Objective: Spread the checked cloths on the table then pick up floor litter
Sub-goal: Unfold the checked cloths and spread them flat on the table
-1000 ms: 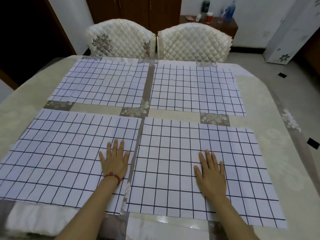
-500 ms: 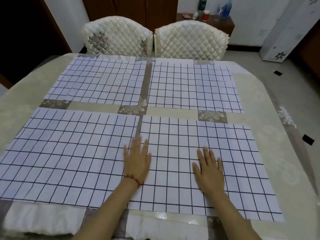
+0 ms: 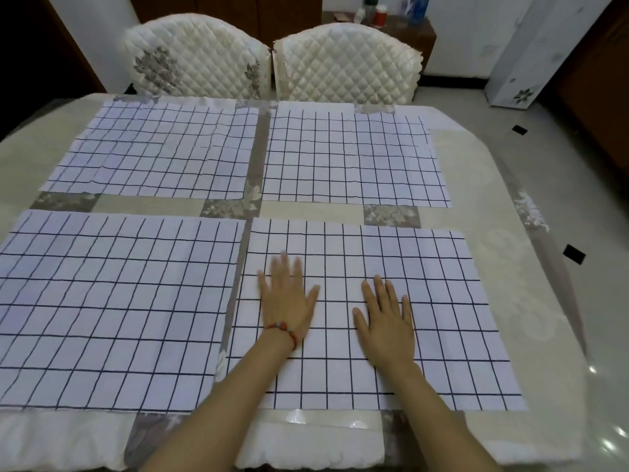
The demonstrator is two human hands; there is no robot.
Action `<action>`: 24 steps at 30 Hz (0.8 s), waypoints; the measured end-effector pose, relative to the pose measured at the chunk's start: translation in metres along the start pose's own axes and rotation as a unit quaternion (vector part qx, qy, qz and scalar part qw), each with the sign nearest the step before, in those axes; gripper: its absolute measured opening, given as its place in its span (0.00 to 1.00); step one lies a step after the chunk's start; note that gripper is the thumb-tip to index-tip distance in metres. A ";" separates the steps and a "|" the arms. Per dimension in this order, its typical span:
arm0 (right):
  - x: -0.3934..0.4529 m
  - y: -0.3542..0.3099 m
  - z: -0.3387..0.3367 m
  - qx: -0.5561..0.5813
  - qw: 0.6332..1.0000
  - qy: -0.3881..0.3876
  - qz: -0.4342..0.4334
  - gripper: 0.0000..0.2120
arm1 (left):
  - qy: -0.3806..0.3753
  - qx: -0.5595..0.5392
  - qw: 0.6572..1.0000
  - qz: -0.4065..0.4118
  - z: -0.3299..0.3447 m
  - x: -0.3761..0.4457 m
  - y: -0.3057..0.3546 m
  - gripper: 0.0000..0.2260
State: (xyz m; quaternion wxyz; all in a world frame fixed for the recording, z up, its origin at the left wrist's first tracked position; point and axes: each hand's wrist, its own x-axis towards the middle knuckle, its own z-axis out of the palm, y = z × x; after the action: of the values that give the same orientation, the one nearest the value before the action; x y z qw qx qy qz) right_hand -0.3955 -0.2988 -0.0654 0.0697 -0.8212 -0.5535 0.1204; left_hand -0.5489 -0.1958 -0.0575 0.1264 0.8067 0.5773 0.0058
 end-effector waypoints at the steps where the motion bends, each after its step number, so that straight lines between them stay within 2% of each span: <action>1: 0.000 0.000 0.000 0.000 1.000 0.002 0.001 0.27 | -0.004 -0.001 0.998 0.055 0.001 -0.004 0.013 0.28; 2: 0.000 0.000 0.000 0.002 1.000 0.001 0.001 0.27 | -0.016 -0.003 0.995 0.102 0.005 -0.010 0.024 0.27; 4: 0.001 0.001 0.001 0.006 1.000 -0.002 0.002 0.27 | -0.042 0.007 0.989 0.141 0.016 -0.023 0.034 0.26; 10: 0.000 0.008 0.000 0.017 1.000 -0.001 -0.001 0.26 | -0.030 0.008 0.990 0.139 0.031 -0.030 0.025 0.25; 16: -0.027 0.050 -0.013 0.038 0.993 0.022 0.106 0.27 | -0.046 0.008 0.989 0.142 0.030 -0.029 0.024 0.25; 19: -0.038 0.064 -0.028 0.065 0.989 -0.014 0.134 0.27 | -0.071 0.009 0.987 0.145 0.025 -0.029 0.026 0.26; 22: -0.053 0.075 -0.052 0.133 0.976 -0.035 0.170 0.25 | -0.116 0.005 0.981 0.153 0.012 -0.027 0.028 0.26; 24: -0.073 0.081 -0.071 0.194 0.961 -0.016 0.198 0.23 | -0.135 -0.012 0.979 0.154 0.000 -0.028 0.033 0.27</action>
State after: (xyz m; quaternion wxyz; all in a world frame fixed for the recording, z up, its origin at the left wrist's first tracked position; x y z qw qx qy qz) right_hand -0.3303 -0.3961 -0.0086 0.1935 -0.8833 -0.3465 0.2497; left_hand -0.5277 -0.2314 -0.0464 0.2105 0.8776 0.4239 -0.0767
